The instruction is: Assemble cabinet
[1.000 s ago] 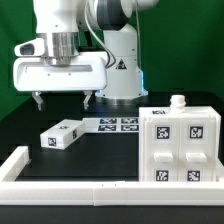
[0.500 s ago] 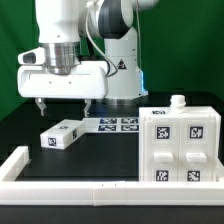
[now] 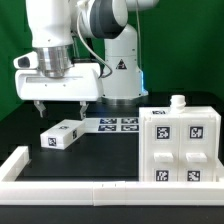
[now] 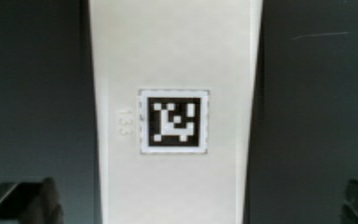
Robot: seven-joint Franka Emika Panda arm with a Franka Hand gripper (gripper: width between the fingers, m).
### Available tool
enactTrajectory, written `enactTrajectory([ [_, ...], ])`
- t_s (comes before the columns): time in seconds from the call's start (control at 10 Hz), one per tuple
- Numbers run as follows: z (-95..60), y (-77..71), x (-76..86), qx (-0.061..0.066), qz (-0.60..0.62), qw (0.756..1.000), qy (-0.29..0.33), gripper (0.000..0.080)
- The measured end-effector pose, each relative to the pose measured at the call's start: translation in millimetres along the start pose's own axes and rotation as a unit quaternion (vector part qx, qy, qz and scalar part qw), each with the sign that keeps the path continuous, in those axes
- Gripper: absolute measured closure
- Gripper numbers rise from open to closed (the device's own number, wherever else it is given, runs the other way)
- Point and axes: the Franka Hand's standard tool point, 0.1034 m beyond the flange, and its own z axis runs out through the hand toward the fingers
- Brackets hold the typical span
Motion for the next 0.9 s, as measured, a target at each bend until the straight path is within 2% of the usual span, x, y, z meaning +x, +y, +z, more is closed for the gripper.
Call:
enactTrajectory([
  [0.2, 6.3, 0.9, -2.8, -0.001, 0.001, 1.0, -0.001, 0.0002],
  [0.6, 28.4, 11.1, -9.7, -0.014, -0.025, 1.0, 0.002, 0.0002],
  [0.9, 42.3, 10.6, -12.3, -0.022, -0.033, 0.999, 0.006, 0.0002],
])
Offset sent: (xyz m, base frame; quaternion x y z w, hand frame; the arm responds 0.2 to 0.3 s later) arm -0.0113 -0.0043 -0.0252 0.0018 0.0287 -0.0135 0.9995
